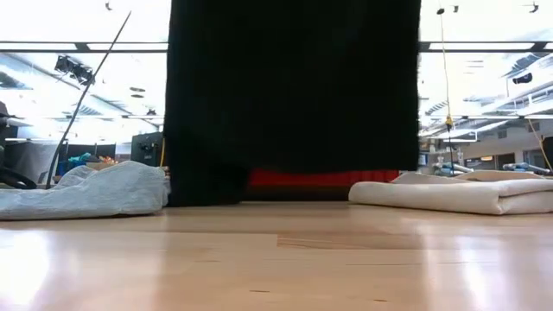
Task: Fold Laundry from Bin
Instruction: Fold the black shirt
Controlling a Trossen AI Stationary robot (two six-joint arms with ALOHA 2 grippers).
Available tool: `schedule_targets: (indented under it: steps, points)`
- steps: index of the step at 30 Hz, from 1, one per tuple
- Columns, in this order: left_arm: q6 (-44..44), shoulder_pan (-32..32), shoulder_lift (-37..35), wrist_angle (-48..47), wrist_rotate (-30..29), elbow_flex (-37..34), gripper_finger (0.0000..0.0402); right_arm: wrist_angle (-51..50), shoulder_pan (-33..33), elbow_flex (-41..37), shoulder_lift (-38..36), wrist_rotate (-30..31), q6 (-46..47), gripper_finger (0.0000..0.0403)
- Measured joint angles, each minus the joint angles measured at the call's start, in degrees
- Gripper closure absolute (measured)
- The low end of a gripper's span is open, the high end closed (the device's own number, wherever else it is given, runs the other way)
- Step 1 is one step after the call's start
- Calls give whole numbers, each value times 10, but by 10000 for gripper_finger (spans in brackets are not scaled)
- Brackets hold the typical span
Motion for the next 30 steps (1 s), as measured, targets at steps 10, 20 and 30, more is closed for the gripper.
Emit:
schedule_targets:
  steps: [10,20,30]
  points:
    - [-107,-85,-20,-234,247,0,392,-114,105,0,-4,-238,245,391]
    - [-73,-110,-4,-316,450,-5,391,-163,125,0,25,-581,252,384]
    - [69,50,39,-164,84,-10,391,-235,13,0,-1,-9,97,385]
